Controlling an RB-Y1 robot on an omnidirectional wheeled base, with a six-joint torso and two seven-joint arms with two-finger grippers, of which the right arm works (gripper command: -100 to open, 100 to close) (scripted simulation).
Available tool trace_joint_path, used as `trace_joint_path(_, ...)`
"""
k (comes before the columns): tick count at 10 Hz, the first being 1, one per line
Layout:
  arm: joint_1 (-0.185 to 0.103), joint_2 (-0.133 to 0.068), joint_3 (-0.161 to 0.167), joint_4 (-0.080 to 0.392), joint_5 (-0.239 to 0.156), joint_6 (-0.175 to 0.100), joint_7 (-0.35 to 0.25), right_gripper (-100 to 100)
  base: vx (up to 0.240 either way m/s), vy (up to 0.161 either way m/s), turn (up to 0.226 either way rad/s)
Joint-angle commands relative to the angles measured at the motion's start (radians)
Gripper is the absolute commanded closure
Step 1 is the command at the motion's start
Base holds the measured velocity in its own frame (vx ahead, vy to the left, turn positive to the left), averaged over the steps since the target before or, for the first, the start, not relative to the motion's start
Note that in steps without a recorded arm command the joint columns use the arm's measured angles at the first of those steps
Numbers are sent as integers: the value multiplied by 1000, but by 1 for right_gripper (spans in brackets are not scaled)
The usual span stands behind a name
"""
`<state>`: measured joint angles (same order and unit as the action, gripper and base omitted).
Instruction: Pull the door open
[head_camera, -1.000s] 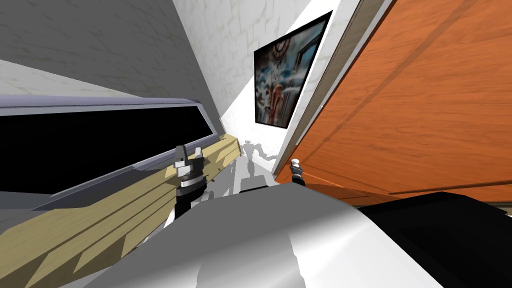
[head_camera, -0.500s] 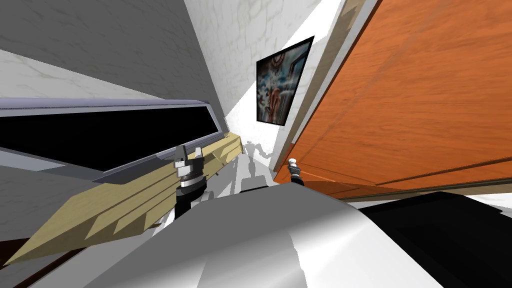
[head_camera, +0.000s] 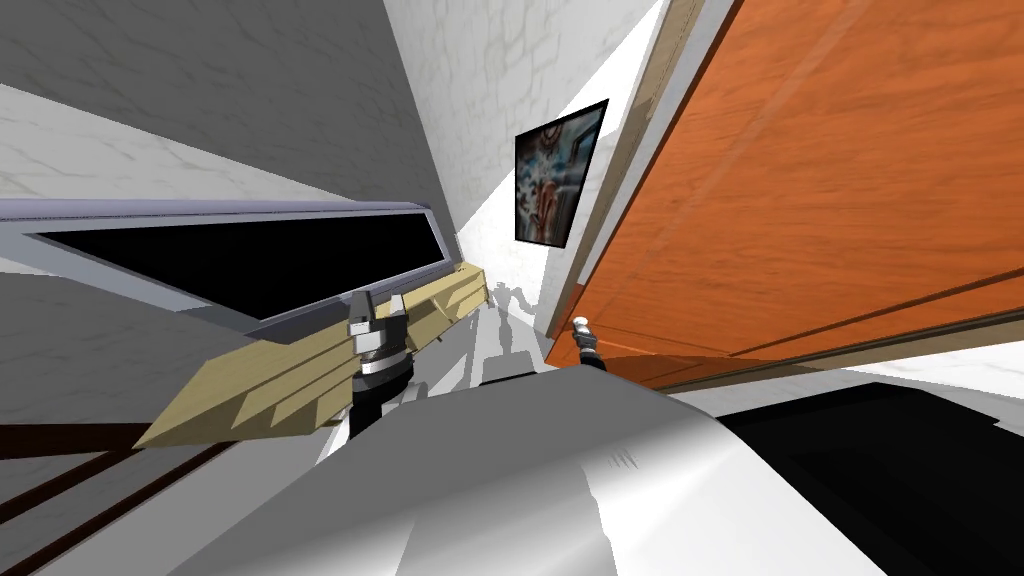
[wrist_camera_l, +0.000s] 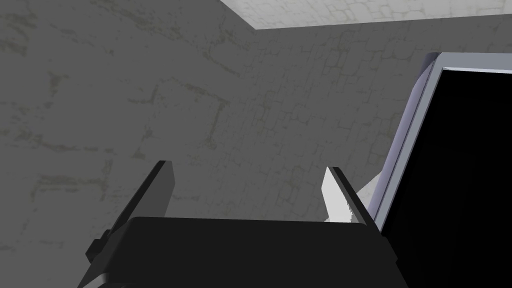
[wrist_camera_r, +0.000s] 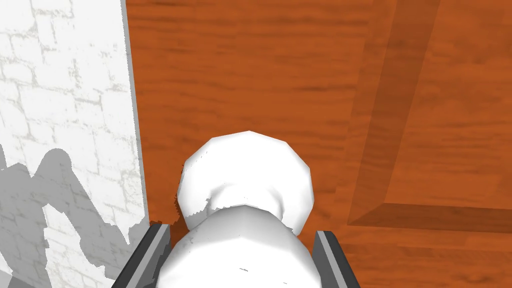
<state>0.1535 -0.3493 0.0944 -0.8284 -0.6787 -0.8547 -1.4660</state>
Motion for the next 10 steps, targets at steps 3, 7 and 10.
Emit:
trace_joint_path(3,17,-19,43,-23,24,-13,-29,100,-222,-14,61)
trace_joint_path(7,39,-46,104,-52,57,-27,-68,100,-260,-5,66)
trace_joint_path(10,54,-62,127,-55,68,-38,-88,100,-188,-25,79)
